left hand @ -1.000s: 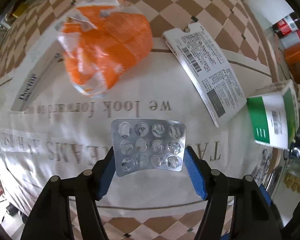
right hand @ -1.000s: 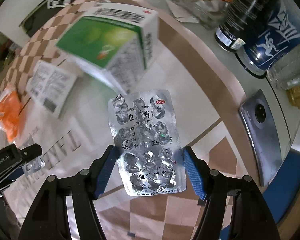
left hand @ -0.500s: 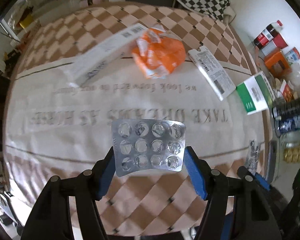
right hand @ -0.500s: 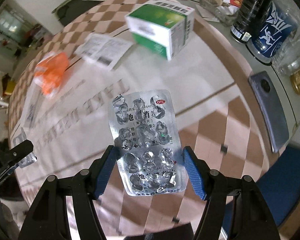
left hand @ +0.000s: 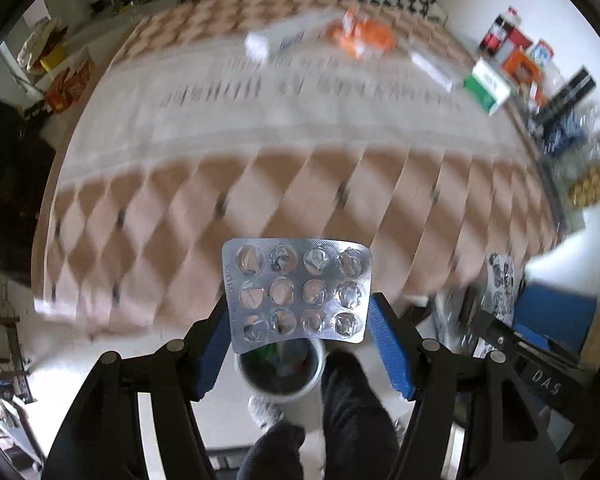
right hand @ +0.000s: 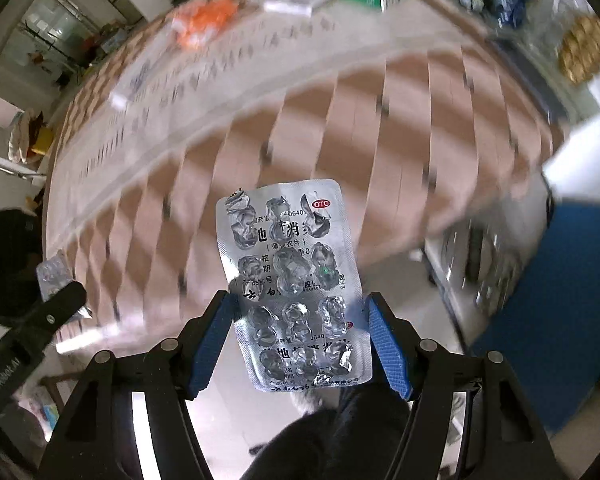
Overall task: Collect trash
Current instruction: 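Carry both blister packs to the bin and release them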
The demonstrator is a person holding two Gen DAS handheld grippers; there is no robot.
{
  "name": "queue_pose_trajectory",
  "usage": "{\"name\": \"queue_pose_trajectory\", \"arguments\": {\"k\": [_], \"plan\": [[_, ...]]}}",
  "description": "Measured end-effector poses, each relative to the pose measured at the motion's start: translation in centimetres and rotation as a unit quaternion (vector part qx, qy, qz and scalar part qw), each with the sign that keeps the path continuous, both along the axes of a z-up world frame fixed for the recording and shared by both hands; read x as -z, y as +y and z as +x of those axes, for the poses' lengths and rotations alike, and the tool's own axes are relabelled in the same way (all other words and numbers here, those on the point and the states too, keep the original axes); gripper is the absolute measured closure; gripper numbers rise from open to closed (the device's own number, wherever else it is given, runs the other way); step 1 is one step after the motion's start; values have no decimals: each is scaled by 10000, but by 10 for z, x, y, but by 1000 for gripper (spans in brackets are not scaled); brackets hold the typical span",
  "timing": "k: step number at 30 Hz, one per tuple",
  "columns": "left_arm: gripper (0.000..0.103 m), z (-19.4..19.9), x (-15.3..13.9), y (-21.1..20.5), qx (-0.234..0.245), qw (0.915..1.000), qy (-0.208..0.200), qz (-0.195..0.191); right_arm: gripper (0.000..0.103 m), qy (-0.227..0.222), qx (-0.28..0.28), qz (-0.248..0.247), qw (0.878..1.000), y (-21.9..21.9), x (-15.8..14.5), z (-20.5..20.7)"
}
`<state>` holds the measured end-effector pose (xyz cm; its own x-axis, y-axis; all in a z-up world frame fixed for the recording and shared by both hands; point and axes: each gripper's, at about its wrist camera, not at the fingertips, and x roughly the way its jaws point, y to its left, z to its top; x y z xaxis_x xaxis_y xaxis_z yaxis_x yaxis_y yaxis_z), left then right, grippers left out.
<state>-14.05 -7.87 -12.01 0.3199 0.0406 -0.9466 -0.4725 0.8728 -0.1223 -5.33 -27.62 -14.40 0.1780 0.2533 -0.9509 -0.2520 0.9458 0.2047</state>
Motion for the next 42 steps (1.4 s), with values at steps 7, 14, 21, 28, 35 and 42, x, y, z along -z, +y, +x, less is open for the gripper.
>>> {"name": "queue_pose_trajectory", "arguments": {"k": [7,14,21,28,35,42], "plan": [[39,-76,110,-2,-289,9945,785,-625,33,745,-44,-230,9969,-13,102,-77],[39,-86,293,8,-570,9761,1365,-1593,33,1545,-66,-239,9877,-6,277,-102],[34,-73,429,20,-700,9573,1575,-2323,33,1857,-166,-106,9824,19,415,-92],[1,-93,452,34,-923,9639,1583,-1932,0,2151,-401,167,9756,37,474,-89],[1,-117,415,28,-833,9796,1627,-829,0,1646,-798,-645,9810,42,452,-108],[1,-130,358,12,-582,9843,1636,-304,0,1014,-1193,-1222,9801,39,385,-124]]}}
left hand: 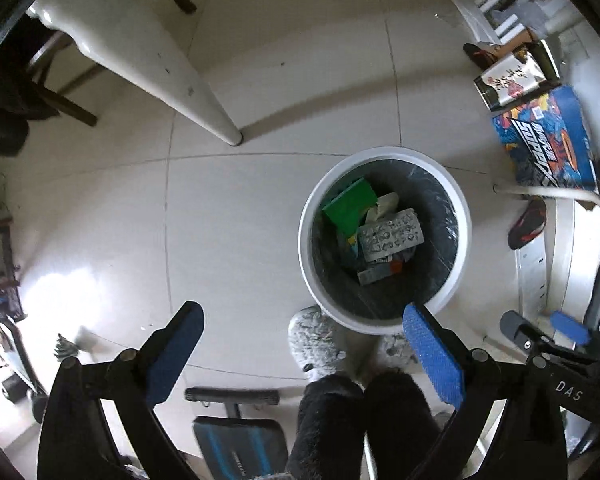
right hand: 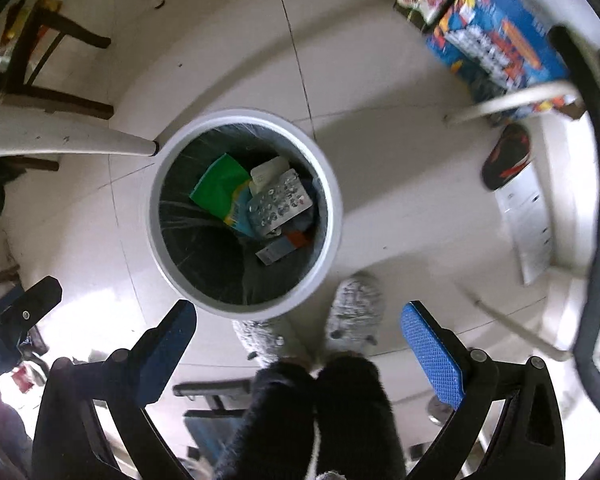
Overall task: Collect trash
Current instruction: 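Carry both blister packs to the bin and release them, then move both tools back up toward the table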
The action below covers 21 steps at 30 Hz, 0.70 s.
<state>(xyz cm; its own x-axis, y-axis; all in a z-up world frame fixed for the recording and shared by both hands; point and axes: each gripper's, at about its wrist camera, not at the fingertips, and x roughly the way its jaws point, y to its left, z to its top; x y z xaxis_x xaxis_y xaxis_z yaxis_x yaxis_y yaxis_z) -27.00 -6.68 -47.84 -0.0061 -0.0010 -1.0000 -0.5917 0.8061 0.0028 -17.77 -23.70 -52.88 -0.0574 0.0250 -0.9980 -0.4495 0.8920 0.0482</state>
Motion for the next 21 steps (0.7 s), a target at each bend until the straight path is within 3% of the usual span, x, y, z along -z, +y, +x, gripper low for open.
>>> {"name": "queue_pose_trajectory", "arguments": {"k": [6,21], "plan": [[1,-10,-62,-9,-21,9998,-156,79,0,-275,-163,-27,9995,-1,-75,-11],[1,-37,-232,-23,-17,9982,-575,189,0,-388,-181,299,9986,-6,-270,-52]]}}
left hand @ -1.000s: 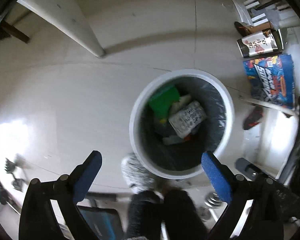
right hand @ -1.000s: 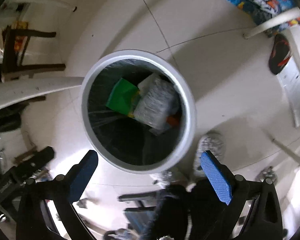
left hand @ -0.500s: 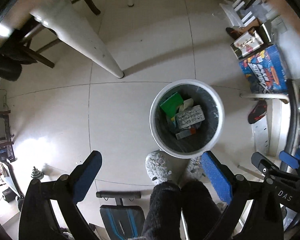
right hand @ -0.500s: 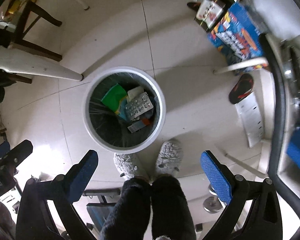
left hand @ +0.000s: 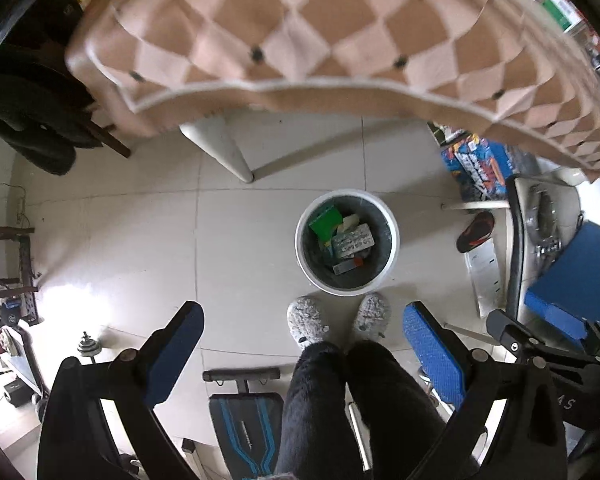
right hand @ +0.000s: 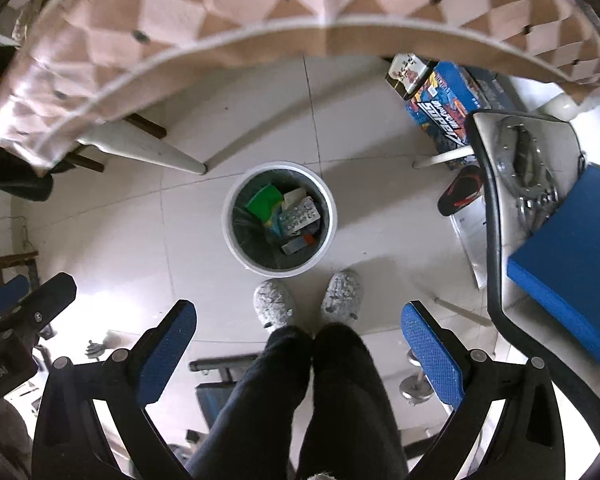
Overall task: Collect trash
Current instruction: 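Move both tools back up toward the table, then grasp the white toothpaste box with the left tool while the right tool grasps the white leaflet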
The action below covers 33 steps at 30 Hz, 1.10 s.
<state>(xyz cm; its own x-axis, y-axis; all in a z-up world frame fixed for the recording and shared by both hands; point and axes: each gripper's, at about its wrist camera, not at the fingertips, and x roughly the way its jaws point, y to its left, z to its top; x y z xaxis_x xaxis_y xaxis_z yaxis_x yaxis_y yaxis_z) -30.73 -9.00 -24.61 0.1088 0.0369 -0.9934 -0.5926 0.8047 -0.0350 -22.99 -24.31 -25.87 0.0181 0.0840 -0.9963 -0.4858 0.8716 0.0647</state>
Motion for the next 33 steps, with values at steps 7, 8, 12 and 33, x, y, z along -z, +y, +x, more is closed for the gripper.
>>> {"name": "queue_pose_trajectory", "arguments": {"k": [7,8,12,33], "plan": [[1,20,-72,16,-124,9991,-251,316,0,-43,283,586,9979,11,-84,23],[1,30,-81,21,-135,9987,-302,378,0,-58,331,675,9972,15,-96,33],[1,78,-111,42,-122,9968,-509,601,0,-254,539,922,9940,32,-132,86],[2,545,-87,174,2007,9647,365,1667,0,-527,153,-609,9966,145,-131,593]]}}
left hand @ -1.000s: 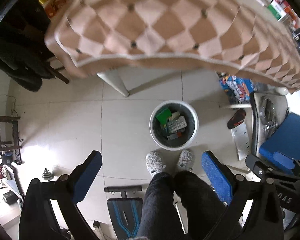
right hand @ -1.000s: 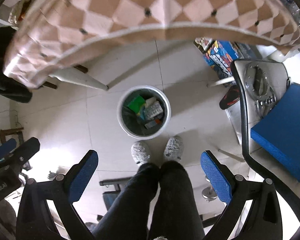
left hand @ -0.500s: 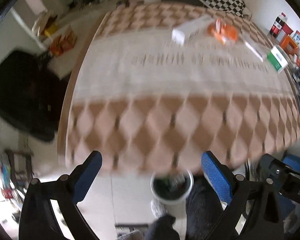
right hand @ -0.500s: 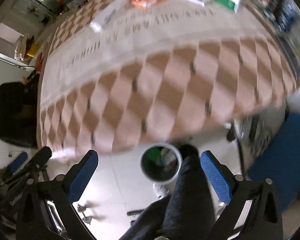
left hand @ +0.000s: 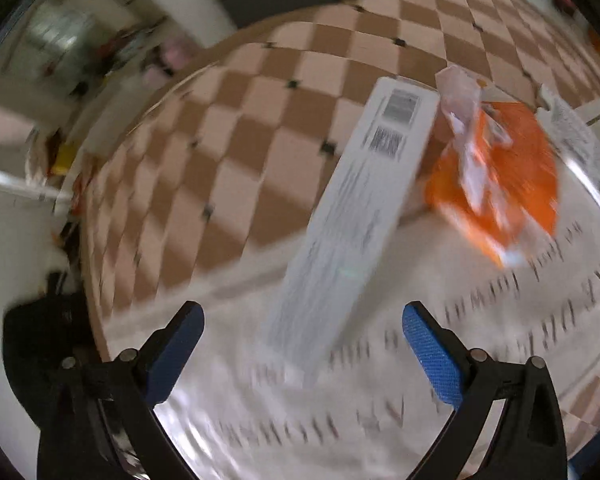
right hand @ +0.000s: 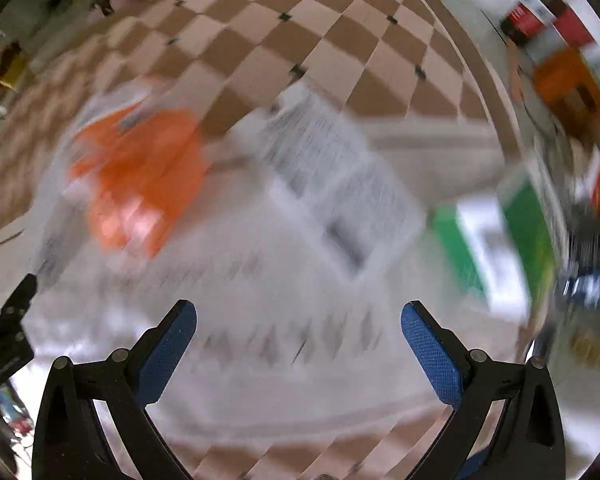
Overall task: Collect trash
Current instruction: 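Grasp the white toothpaste box with the left tool while the right tool grasps the white leaflet, then carry the toothpaste box and leaflet down to the bin and release both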
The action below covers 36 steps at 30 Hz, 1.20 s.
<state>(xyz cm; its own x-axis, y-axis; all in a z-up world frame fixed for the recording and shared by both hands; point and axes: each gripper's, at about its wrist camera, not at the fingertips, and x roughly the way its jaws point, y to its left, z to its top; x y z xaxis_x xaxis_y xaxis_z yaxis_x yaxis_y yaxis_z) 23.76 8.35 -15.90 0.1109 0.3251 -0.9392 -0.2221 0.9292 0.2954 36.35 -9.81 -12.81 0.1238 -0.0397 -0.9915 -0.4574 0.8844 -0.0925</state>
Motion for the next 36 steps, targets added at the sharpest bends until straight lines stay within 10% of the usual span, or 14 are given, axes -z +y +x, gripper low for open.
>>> {"name": "queue_pose_trajectory", "arguments": {"k": [4,7,10,14,20,27,36], "plan": [[4,33,18,7,424,9978,373,-351,0,216,-272,-372,9987,14,23,46],[26,46,27,13,506,9964,493,-469,0,401,-464,-521,9968,20,38,62],[51,47,28,19,343,9945,469,-872,3,495,-538,-343,9967,20,41,70],[51,36,27,31,-410,9909,464,-1193,11,763,-59,87,9970,9,41,73],[50,-15,27,56,-2330,9407,135,-2462,10,1513,683,867,9823,-2,41,69],[51,2,25,30,-1726,9700,135,-1704,10,618,-331,-10,9975,33,45,59],[59,-19,0,-3,-1608,9768,-262,-1392,18,255,-411,215,9986,16,44,9]]}}
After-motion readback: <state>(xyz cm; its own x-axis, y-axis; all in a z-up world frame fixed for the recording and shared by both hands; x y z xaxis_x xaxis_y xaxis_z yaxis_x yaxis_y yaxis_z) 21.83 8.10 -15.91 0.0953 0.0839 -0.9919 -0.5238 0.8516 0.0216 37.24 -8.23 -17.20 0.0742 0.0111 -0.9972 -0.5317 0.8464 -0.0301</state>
